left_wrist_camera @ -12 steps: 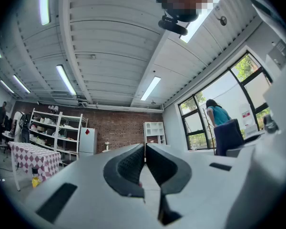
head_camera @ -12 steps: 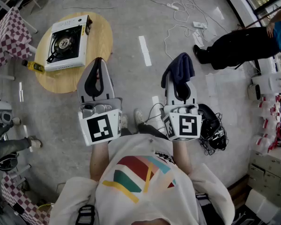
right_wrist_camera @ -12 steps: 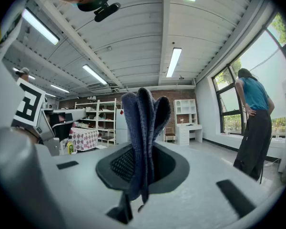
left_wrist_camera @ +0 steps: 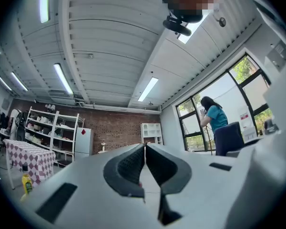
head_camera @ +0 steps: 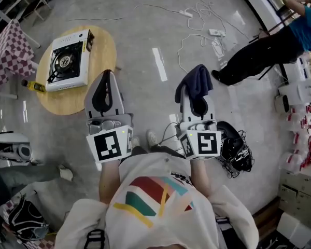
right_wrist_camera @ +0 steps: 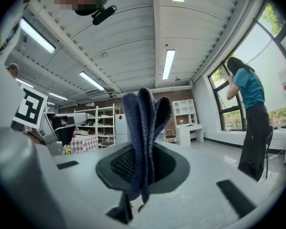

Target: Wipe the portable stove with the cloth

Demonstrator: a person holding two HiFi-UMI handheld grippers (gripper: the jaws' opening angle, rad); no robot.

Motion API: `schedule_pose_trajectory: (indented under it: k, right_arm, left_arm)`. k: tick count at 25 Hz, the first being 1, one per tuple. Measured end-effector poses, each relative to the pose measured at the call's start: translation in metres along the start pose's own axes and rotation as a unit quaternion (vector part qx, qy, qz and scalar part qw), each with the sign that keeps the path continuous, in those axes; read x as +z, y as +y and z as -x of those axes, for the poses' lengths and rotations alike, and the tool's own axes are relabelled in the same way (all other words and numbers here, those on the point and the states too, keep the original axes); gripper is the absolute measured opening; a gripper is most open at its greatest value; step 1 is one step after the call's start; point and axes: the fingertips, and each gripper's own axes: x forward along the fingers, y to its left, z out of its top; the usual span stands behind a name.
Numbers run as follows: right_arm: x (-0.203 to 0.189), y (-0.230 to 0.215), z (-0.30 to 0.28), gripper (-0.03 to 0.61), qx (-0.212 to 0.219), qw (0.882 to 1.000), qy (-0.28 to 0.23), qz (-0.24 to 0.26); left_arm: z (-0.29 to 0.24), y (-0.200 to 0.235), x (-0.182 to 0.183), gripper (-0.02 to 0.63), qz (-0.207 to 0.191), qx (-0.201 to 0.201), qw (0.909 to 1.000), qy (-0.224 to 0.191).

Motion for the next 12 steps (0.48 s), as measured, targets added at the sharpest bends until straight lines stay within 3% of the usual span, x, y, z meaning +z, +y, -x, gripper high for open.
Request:
schedule_pose_trajectory:
  k: [6,12]
  right_arm:
    - [-0.004,-0.017,-0.005,0.034,0.019,1.0,-0.006,0.016]
    - [-0.003,-0.028,-0.013,0.032,0.033,0.999,-0.012,0.002]
  left_arm:
    - [-0.005,-0.018,0.007,0.011,-0.016,0.004,0.9998,-0.015]
    - [-0.018,-0.015,0.011,0.011,-0.024,0.018,0.9993,-0.02]
